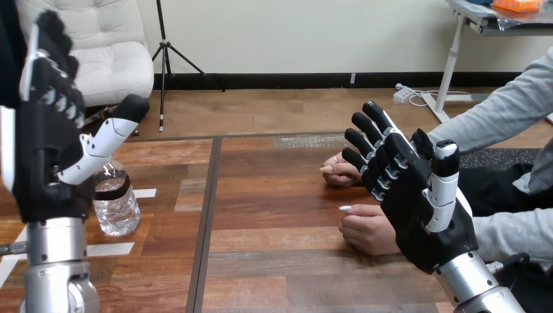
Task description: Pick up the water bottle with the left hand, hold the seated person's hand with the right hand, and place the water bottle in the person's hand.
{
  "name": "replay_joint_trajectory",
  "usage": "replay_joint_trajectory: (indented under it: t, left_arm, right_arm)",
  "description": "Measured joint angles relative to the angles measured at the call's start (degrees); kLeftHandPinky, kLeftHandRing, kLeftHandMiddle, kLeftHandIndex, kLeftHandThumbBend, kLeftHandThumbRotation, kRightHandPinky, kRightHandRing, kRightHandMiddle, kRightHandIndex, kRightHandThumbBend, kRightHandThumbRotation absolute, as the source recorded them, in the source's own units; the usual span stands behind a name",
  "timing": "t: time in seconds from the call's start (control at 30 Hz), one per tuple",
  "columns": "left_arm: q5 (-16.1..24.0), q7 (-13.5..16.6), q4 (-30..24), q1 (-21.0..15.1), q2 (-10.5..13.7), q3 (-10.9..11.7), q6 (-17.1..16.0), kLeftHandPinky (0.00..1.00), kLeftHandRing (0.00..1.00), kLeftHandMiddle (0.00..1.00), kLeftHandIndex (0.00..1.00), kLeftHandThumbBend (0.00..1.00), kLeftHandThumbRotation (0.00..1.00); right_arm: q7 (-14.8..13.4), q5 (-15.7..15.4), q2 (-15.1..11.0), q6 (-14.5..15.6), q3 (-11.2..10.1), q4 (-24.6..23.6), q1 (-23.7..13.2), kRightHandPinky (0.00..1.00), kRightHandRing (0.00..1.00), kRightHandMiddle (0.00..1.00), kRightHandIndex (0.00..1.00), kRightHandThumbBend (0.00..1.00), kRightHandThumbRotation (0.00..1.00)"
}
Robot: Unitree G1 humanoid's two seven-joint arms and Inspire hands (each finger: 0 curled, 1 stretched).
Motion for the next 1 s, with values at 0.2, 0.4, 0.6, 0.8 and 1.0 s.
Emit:
replay_joint_trajectory:
  t: [0.2,0.4,0.6,0.8,1.0]
  left_arm:
    - [1.89,2.51,0.38,-0.21,0.00,0.86,-0.15,1.00,1.00,1.00,0.96,1.00,0.16]
    - [4.72,5.26,1.15,-0.63,0.09,1.95,-0.48,1.00,1.00,1.00,0.96,1.00,0.13]
    - [7.99,8.17,2.07,-0.81,0.83,3.10,-0.56,1.00,1.00,1.00,0.96,1.00,0.09]
    - [11.00,11.00,3.76,-0.84,2.70,4.52,-0.55,1.00,1.00,1.00,0.97,1.00,0.04]
    - [14.34,12.73,5.28,-0.84,3.92,4.78,-1.13,1.00,1.00,1.00,0.96,1.00,0.01]
  right_arm:
    - [0.00,0.00,0.00,0.00,-0.01,0.00,0.00,1.00,1.00,1.00,1.00,1.00,1.00]
    - [0.01,0.00,0.00,-0.01,-0.01,0.00,0.00,1.00,1.00,1.00,1.00,1.00,1.00]
    - [0.02,0.00,0.00,-0.01,-0.01,0.00,0.00,1.00,1.00,1.00,1.00,1.00,1.00]
    - [0.03,0.01,-0.01,-0.01,-0.01,0.00,0.00,1.00,1.00,1.00,1.00,1.00,1.00]
    - [0.28,0.01,0.00,-0.02,0.04,0.00,0.00,1.00,1.00,1.00,1.00,1.00,1.00]
